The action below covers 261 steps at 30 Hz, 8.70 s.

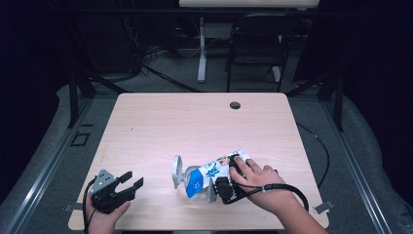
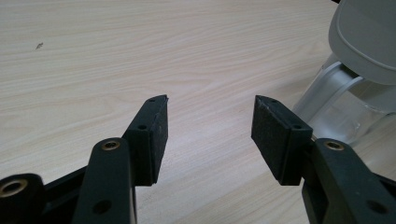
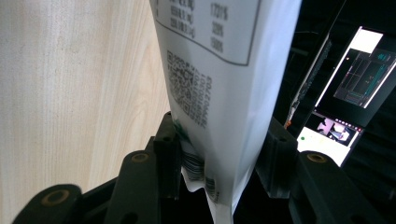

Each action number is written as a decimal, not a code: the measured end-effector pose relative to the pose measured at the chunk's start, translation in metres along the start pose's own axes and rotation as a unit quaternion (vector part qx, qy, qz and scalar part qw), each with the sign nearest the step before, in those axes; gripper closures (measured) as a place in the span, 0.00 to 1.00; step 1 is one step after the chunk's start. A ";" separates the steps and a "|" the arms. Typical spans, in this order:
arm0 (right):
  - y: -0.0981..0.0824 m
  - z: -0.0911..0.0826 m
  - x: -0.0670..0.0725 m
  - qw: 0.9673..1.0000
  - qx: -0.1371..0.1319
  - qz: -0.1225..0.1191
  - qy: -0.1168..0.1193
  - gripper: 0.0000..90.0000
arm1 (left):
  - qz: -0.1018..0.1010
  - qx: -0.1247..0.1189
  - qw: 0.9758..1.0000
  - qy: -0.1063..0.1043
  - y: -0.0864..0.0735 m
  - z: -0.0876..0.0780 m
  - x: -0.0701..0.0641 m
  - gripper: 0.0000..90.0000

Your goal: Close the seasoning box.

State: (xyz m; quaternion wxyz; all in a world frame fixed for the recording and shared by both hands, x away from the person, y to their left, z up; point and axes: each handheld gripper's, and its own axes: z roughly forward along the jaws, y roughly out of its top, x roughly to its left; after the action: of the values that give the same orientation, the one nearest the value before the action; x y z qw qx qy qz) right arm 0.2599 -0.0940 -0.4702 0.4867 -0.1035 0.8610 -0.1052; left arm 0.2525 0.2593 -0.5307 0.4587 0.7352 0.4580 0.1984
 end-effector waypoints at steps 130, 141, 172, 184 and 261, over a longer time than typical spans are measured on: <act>0.001 -0.005 -0.002 0.999 -0.005 -0.035 -0.023 0.71 | -0.003 -0.003 1.000 0.001 0.000 0.000 0.001 0.52; 0.000 -0.005 -0.001 0.999 -0.006 -0.039 -0.025 0.72 | -0.004 -0.003 1.000 0.001 0.000 0.000 0.001 0.52; 0.000 -0.007 0.001 0.998 -0.010 -0.050 -0.030 0.77 | -0.003 -0.002 1.000 0.003 0.000 0.001 0.001 0.52; 0.000 -0.008 0.001 0.998 -0.009 -0.059 -0.030 0.79 | -0.006 -0.004 1.000 0.002 -0.001 0.001 0.001 0.52; 0.000 -0.013 0.002 0.996 -0.028 -0.079 -0.042 0.90 | -0.008 -0.003 1.000 0.002 -0.001 0.002 0.002 0.52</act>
State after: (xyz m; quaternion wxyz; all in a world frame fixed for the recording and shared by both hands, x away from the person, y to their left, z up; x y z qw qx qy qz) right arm 0.2478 -0.0936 -0.4647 0.5094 -0.1894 0.8315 -0.1147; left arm 0.2543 0.2600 -0.5330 0.4619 0.7295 0.4642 0.1976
